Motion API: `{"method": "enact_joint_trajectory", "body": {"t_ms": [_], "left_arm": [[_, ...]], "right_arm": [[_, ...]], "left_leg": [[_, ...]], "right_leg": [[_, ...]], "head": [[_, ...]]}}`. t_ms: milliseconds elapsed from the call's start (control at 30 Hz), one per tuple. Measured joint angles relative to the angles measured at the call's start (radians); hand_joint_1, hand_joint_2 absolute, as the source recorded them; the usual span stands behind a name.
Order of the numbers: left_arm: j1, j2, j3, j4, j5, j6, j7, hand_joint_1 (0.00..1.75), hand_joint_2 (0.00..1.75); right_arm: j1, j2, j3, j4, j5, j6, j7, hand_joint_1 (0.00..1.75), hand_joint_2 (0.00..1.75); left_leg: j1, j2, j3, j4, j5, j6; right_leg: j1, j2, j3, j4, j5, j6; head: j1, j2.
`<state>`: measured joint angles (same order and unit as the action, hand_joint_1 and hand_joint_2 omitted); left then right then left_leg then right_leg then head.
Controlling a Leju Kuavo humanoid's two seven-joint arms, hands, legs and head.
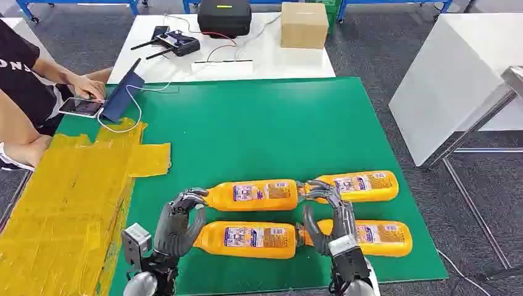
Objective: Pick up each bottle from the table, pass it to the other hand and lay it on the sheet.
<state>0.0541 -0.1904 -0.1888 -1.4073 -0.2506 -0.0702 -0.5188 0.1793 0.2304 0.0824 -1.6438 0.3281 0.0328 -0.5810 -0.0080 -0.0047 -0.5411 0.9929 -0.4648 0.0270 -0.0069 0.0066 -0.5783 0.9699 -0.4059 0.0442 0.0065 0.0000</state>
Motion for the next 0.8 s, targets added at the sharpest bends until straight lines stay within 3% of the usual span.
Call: {"method": "enact_joint_trajectory", "body": {"t_ms": [100,167,233,433,467,500,533,800], "left_arm": [[0.000,0.000,0.000,0.000,-0.008,0.012,-0.010,1.75,1.75],[0.010,-0.017,0.005,-0.034,-0.069,0.143,-0.088,1.75,1.75],[0.010,-0.040,0.008,-0.091,-0.106,0.222,-0.084,1.75,1.75],[0.015,-0.069,0.012,-0.162,-0.120,0.236,-0.076,1.75,1.75],[0.015,-0.071,0.014,-0.167,-0.116,0.236,-0.078,1.71,1.75],[0.015,-0.074,0.015,-0.169,-0.115,0.236,-0.081,0.17,1.75],[0.015,-0.076,0.016,-0.170,-0.114,0.236,-0.082,0.00,1.75],[0.019,-0.087,0.028,-0.175,-0.102,0.238,-0.086,0.00,1.75]], "right_arm": [[0.000,0.000,0.000,0.000,-0.006,0.000,-0.008,1.75,1.75],[-0.006,0.020,0.015,-0.006,-0.012,-0.046,-0.071,1.75,1.75],[-0.035,0.059,0.068,-0.006,0.003,-0.123,-0.065,1.75,1.75],[-0.066,0.077,0.169,-0.006,-0.007,-0.189,-0.050,1.75,1.75],[-0.066,0.077,0.178,-0.006,-0.008,-0.191,-0.050,1.57,1.75],[-0.066,0.077,0.184,-0.006,-0.008,-0.194,-0.050,0.14,1.75],[-0.066,0.077,0.188,-0.006,-0.008,-0.195,-0.050,0.00,1.75],[-0.070,0.077,0.221,-0.006,0.020,-0.230,-0.044,0.00,1.75]], "left_leg": [[0.000,0.000,-0.001,0.000,0.000,0.000],[0.000,0.000,-0.002,0.000,0.000,0.000],[0.000,0.001,0.000,0.000,0.000,0.000],[0.001,0.000,0.000,0.000,0.000,-0.001],[0.001,0.000,0.000,0.000,0.000,-0.001],[0.001,0.000,0.000,0.000,0.000,-0.001],[0.001,0.000,0.000,0.000,0.000,-0.001],[0.001,-0.001,0.000,0.000,0.000,-0.001]], "right_leg": [[0.000,0.000,0.000,0.000,0.000,0.000],[0.000,0.000,-0.001,0.001,0.000,0.000],[0.000,0.001,-0.001,0.000,0.000,0.000],[0.001,-0.001,0.000,0.001,0.000,0.000],[0.000,-0.001,0.000,0.001,0.000,0.000],[0.000,0.000,0.000,0.001,0.000,0.000],[0.000,-0.001,0.000,0.001,0.000,0.000],[0.000,-0.001,0.000,0.001,0.000,0.000]], "head": [[0.000,0.000],[0.001,0.000],[0.000,0.000],[0.000,0.000],[0.000,0.000],[0.000,0.000],[0.000,0.000],[0.000,0.000]]}}
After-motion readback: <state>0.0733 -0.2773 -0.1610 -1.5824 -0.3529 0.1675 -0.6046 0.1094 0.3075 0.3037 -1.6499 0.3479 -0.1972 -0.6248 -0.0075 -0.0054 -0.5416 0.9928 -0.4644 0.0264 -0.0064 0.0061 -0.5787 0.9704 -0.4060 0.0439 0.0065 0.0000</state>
